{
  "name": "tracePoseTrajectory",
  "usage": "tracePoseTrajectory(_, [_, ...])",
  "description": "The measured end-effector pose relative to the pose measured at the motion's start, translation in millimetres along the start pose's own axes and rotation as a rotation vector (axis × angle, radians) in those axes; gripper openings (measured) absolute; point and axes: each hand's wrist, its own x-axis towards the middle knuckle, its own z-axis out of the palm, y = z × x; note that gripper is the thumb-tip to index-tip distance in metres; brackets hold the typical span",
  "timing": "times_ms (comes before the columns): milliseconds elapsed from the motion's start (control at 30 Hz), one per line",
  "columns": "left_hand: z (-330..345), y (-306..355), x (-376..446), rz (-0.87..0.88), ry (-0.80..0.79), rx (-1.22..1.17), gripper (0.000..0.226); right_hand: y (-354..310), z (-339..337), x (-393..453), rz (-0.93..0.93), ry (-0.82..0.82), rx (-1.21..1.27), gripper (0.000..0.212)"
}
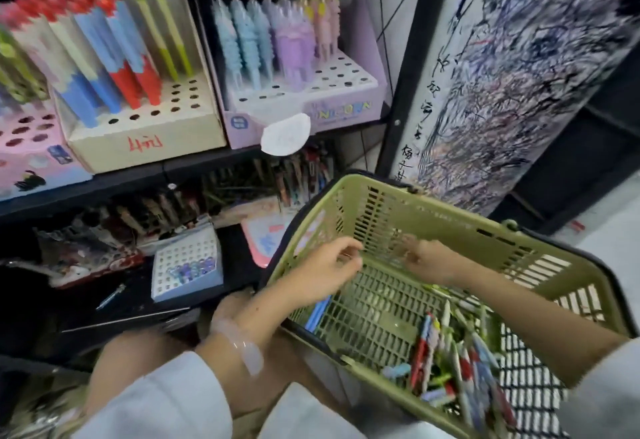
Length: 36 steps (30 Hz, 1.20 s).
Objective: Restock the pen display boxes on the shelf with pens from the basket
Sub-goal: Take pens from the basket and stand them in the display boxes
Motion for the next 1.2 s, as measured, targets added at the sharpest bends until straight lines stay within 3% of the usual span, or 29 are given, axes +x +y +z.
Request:
tracePoseTrajectory(100, [19, -3, 14, -0.074, -0.197, 0.084, 0.035, 52, 44, -14, 0.259, -0.247, -0.103, 0.044])
tracePoseTrajectory(167, [29, -6, 20, -0.096, -0.263, 0.109, 0.037, 74, 71, -24, 0.393, -0.325, -0.124, 0.053])
tracePoseTrajectory(300, [41, -11, 26, -0.110, -0.311, 0.134, 0.036, 82, 117, -25, 0.511, -0.255, -0.014, 0.071])
tracePoseTrajectory(367, [43, -13, 27, -0.115, -0.326, 0.154, 0.036, 74, 130, -23, 0.505, -0.251, -0.003, 0.073])
tracePoseTrajectory(533, [43, -16, 25, -0.140, -0.315, 0.141, 0.034, 56, 145, -27, 0.470, -0.223, 0.135, 0.104])
tracePoseTrajectory(667, [41, -16, 22, -0.139, -0.304, 0.129, 0.033, 57, 130, -28, 0.411, -0.126, 0.158, 0.094])
tracePoseTrajectory(800, [39, -13, 21, -0.147, -0.298, 0.114, 0.033, 53, 97, -26, 0.352, -0.062, 0.263, 0.066])
tracePoseTrajectory(933, [44, -7, 21, -0.177, -0.282, 0.070, 0.033, 33, 61, -21, 0.275, 0.108, 0.403, 0.040])
tracePoseTrajectory(1067, [57, 5, 25, -0.250, -0.252, -0.074, 0.065, -8, 30, -15, 0.107, 0.198, 0.578, 0.030])
tracePoseTrajectory(1200, [53, 11, 34, -0.306, -0.266, -0.133, 0.094, -38, 14, -10, 0.027, 0.293, 0.529, 0.025])
